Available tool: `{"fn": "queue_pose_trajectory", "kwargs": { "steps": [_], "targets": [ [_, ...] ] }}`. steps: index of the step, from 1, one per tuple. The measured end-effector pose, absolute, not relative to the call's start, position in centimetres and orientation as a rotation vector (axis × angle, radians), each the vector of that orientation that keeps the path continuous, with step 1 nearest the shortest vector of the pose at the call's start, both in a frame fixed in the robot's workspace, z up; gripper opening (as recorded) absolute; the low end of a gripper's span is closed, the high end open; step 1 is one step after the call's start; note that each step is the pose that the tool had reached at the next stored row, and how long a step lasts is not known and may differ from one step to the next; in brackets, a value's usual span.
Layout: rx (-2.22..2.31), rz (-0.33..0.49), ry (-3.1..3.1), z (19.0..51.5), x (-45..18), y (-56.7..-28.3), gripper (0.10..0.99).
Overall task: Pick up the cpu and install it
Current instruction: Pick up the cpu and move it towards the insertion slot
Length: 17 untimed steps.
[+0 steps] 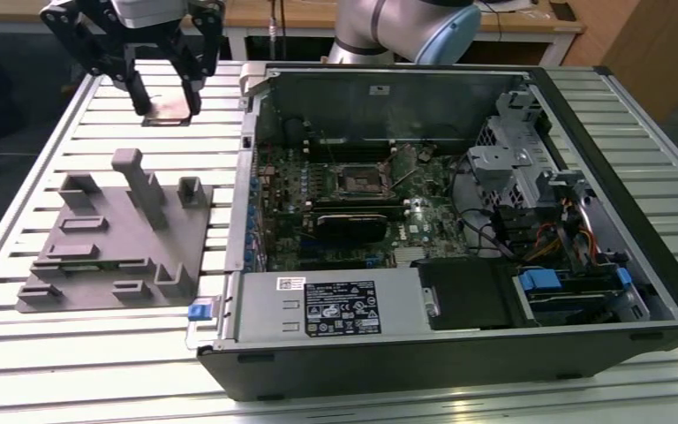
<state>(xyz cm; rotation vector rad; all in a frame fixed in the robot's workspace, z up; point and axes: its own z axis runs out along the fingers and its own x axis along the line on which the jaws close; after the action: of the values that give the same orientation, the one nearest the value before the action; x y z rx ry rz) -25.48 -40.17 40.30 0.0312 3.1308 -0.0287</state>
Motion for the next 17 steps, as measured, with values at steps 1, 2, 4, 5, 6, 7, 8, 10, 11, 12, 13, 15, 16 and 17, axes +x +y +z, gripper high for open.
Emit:
{"fn": "queue_pose_trajectory", "kwargs": {
  "steps": [1,2,4,5,6,7,8,10,11,12,13,15,16,17],
  "targets": [
    [0.031,-0.029,3.131,40.3,-25.3,-40.2,0.533],
    [0.031,-0.029,3.131,40.3,-25.2,-40.2,0.533],
    [0.031,-0.029,3.131,40.3,-24.8,-40.2,0.533],
    [0.031,-0.029,3.131,40.3,-24.7,-40.2,0.533],
    [0.031,-0.029,3.131,40.3,-24.5,-40.2,0.533],
    [0.031,-0.029,3.131,40.3,-24.4,-40.2,0.533],
    [0.031,-0.029,3.131,40.3,-24.2,-40.2,0.533],
    [0.031,-0.029,3.131,40.3,-23.9,-40.2,0.533],
    [0.031,-0.029,3.131,40.3,-23.7,-40.2,0.533],
    [0.031,-0.029,3.131,40.3,-23.6,-40.2,0.533],
    [0.031,-0.029,3.131,40.3,-23.4,-40.2,0.533],
    [0.031,-0.029,3.131,40.3,-23.1,-40.2,0.533],
    [0.031,-0.029,3.131,40.3,-22.9,-40.2,0.533],
    [0.031,-0.029,3.131,40.3,-22.8,-40.2,0.533]
  ]
}}
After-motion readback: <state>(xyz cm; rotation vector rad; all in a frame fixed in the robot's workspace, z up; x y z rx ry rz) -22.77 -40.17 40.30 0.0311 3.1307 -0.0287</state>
